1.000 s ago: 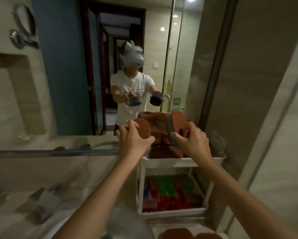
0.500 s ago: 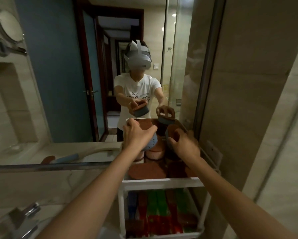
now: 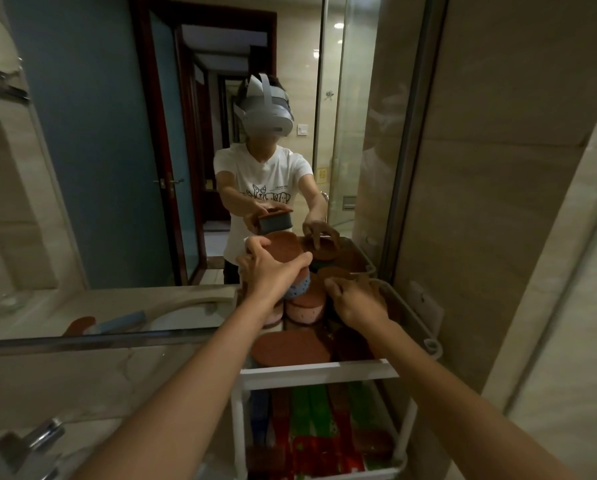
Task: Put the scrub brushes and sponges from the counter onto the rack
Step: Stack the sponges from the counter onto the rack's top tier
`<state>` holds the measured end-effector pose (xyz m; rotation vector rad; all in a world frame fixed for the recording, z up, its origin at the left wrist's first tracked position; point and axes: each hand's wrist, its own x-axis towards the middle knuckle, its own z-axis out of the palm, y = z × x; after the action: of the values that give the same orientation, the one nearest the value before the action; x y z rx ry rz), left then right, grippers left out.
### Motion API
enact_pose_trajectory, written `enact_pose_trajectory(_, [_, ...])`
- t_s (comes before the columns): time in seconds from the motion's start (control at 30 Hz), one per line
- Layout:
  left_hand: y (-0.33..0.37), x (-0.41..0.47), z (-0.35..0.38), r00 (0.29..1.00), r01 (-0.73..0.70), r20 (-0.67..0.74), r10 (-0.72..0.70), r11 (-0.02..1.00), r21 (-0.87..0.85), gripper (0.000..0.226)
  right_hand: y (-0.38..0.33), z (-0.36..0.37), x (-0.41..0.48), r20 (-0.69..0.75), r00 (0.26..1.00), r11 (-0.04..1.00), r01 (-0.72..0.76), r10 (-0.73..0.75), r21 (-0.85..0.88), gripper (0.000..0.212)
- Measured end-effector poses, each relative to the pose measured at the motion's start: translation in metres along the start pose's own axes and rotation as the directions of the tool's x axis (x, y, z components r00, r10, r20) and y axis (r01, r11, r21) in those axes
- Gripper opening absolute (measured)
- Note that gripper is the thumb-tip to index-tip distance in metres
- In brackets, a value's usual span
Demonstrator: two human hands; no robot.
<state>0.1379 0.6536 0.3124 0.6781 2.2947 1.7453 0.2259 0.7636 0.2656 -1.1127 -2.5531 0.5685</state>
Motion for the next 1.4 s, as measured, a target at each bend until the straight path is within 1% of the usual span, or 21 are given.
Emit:
enact_pose_trajectory(0.07, [-0.002,0.002,0.002,1.000,0.008,0.028,-0.006,0.996,-0.085,0.059,-0.003,-0.006,-0.005,-0.007,1.000,0.997,0.019,-0.018,0.072,0.046])
enact_pose_trajectory(0.13, [0.000,0.004,0.006,0.999,0.027,0.046,-0.020,0.986,-0.165,0.054,-0.006,-0.014,-0.013,-0.106,0.992,0.985,0.090,-0.074,0.150,0.037])
enact_pose_trajectory(0.17, [0.001,0.005,0.008,0.999,0.025,0.040,-0.018,0.982,-0.189,0.051,-0.008,-0.018,-0.017,-0.163,0.982,0.965,0.135,-0.100,0.223,0.032])
enact_pose_trajectory(0.23, [0.008,0.004,0.013,1.000,0.008,0.028,-0.003,0.981,-0.195,0.045,-0.011,-0.027,-0.026,-0.221,0.962,0.911,0.231,-0.160,0.342,0.033])
enact_pose_trajectory(0.3, [0.014,0.004,0.021,0.997,0.025,0.079,-0.007,0.973,-0.231,0.043,-0.012,-0.034,-0.033,-0.202,0.949,0.901,0.297,-0.243,0.314,0.043])
enact_pose_trajectory(0.37, [0.021,0.001,0.028,0.988,0.049,0.157,-0.006,0.961,-0.271,0.042,-0.010,-0.040,-0.035,-0.186,0.942,0.910,0.321,-0.278,0.262,0.045])
enact_pose_trajectory(0.43, [0.023,0.000,0.035,0.974,0.051,0.226,0.009,0.965,-0.257,0.043,-0.008,-0.045,-0.036,-0.227,0.942,0.913,0.305,-0.247,0.271,0.041])
enact_pose_trajectory(0.53, [0.023,-0.002,0.046,0.946,0.053,0.322,0.048,0.953,-0.300,0.040,0.003,-0.049,-0.036,-0.285,0.949,0.919,0.227,-0.135,0.322,0.036])
enact_pose_trajectory(0.57, [0.021,-0.003,0.049,0.942,0.013,0.326,0.082,0.960,-0.280,0.042,0.008,-0.049,-0.037,-0.287,0.953,0.922,0.197,-0.101,0.332,0.037])
enact_pose_trajectory(0.6, [0.018,-0.003,0.051,0.940,-0.077,0.312,0.135,0.979,-0.190,0.045,0.013,-0.049,-0.037,-0.286,0.955,0.930,0.170,-0.073,0.327,0.040])
enact_pose_trajectory(0.63, [0.014,-0.004,0.053,0.935,-0.195,0.297,0.195,0.980,-0.030,0.048,0.019,-0.048,-0.037,-0.283,0.958,0.943,0.137,-0.048,0.303,0.043])
enact_pose_trajectory(0.67, [0.009,-0.004,0.054,0.918,-0.315,0.302,0.258,0.936,0.156,0.049,0.023,-0.048,-0.037,-0.273,0.962,0.961,0.103,-0.031,0.255,0.047])
enact_pose_trajectory(0.7, [0.003,-0.006,0.056,0.889,-0.418,0.336,0.311,0.850,0.320,0.050,0.027,-0.047,-0.036,-0.255,0.967,0.977,0.074,-0.021,0.200,0.050])
enact_pose_trajectory(0.73, [-0.004,-0.008,0.058,0.860,-0.488,0.392,0.328,0.754,0.439,0.050,0.030,-0.046,-0.034,-0.232,0.973,0.987,0.048,-0.011,0.154,0.051])
enact_pose_trajectory(0.83, [-0.018,-0.013,0.062,0.811,-0.565,0.543,0.218,0.535,0.628,0.049,0.033,-0.041,-0.030,-0.176,0.984,0.994,-0.020,0.038,0.103,0.051])
enact_pose_trajectory(0.9, [-0.024,-0.015,0.065,0.802,-0.574,0.580,0.144,0.459,0.678,0.050,0.038,-0.034,-0.026,-0.137,0.989,0.997,-0.053,0.061,0.061,0.049])
enact_pose_trajectory(1.1, [-0.027,-0.012,0.065,0.781,-0.610,0.607,0.147,0.385,0.692,0.051,0.044,-0.024,-0.020,-0.049,0.998,0.998,-0.040,0.038,-0.053,0.045])
enact_pose_trajectory(1.2, [-0.025,-0.013,0.065,0.789,-0.595,0.601,0.129,0.406,0.694,0.050,0.042,-0.029,-0.018,0.011,1.000,0.991,-0.026,0.027,-0.129,0.048])
enact_pose_trajectory(1.3, [-0.017,-0.013,0.064,0.790,-0.570,0.608,0.076,0.457,0.683,0.050,0.038,-0.038,-0.021,0.090,0.995,0.986,-0.030,0.045,-0.164,0.060])
enact_pose_trajectory(1.37, [-0.011,-0.014,0.064,0.805,-0.544,0.585,0.102,0.519,0.659,0.048,0.038,-0.038,-0.024,0.068,0.997,0.984,-0.015,0.028,-0.175,0.064])
enact_pose_trajectory(1.4, [-0.009,-0.015,0.063,0.823,-0.533,0.547,0.154,0.546,0.647,0.047,0.038,-0.036,-0.028,0.010,1.000,0.985,0.016,-0.014,-0.170,0.062])
